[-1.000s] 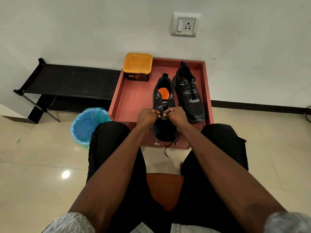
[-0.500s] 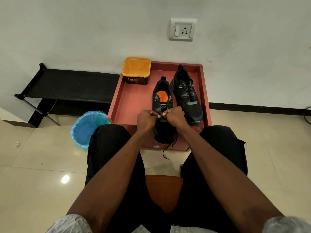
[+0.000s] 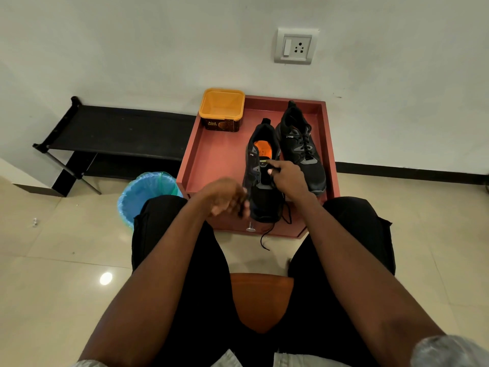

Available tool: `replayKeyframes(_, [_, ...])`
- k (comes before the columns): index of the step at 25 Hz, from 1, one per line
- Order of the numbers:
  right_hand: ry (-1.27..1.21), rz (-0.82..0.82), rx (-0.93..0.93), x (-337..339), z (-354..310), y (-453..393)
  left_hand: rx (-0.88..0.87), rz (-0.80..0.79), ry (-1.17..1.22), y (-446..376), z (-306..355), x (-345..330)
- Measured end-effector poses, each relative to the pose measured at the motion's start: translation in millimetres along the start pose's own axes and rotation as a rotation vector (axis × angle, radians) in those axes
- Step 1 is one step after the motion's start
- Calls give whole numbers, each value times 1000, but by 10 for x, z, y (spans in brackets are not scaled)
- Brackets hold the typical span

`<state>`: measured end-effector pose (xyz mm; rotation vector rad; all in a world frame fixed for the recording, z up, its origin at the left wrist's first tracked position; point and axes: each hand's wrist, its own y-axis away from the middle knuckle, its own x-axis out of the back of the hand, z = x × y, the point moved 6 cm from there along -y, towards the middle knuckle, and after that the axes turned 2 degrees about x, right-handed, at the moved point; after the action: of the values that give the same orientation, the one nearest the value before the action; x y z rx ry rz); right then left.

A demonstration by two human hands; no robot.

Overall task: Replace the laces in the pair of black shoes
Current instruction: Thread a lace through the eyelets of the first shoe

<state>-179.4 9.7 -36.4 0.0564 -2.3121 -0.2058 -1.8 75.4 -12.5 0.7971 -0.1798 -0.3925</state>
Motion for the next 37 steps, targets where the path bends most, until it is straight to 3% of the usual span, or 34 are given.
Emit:
replayKeyframes(3, [-2, 2, -10, 41, -18, -1, 371, -316, -457, 136, -422, -273])
replayKeyframes(5, [25, -19, 4, 49, -52, 2, 345, -330, -583, 114, -416, -323])
replayKeyframes(7, [93, -63, 18, 72, -72, -42, 48, -90, -485, -69, -173, -230])
replayKeyframes(9, [173, -155, 39, 121, -104, -99, -262, 287, -324, -151, 88, -2])
replayKeyframes(10, [201, -208, 57, 152, -123, -114, -356, 426, -351, -162, 165, 70])
replayKeyframes(11, [218, -252, 73, 184, -133, -123, -384, 481, -435, -203, 187, 83])
replayKeyframes(16, [178, -240, 104, 185, -56, -162, -350, 432, -789, -366, 211, -119])
replayKeyframes(18, [159, -213, 97, 148, -47, -172, -377, 361, -875, -324, 252, -163])
replayKeyframes(20, [132, -198, 99, 146, -51, -171, -329, 161, -1021, -349, 156, -247])
replayKeyframes(21, [121, -192, 96, 153, -45, -171, -235, 0, -1141, -362, 19, -309])
replayKeyframes(23, [121, -186, 88, 159, -29, -170, 173, -355, -1325, -247, -408, -397])
replayKeyframes(25, [129, -185, 100, 144, -35, -176, 463, -464, -1380, -110, -633, -336])
replayKeyframes(27, [142, -185, 115, 124, -50, -174, 360, -285, -1316, -126, -489, -236])
replayKeyframes(29, [144, -172, 115, 127, -56, -166, -14, 99, -1113, -243, -92, -124])
replayKeyframes(31, [153, -161, 121, 123, -60, -175, -296, 416, -758, -239, 207, -24])
replayKeyframes(33, [157, -165, 119, 101, -64, -189, -372, 497, -635, -286, 271, -30])
replayKeyframes(37, [158, -152, 91, 88, -30, -204, -366, 520, -692, -412, 242, -44])
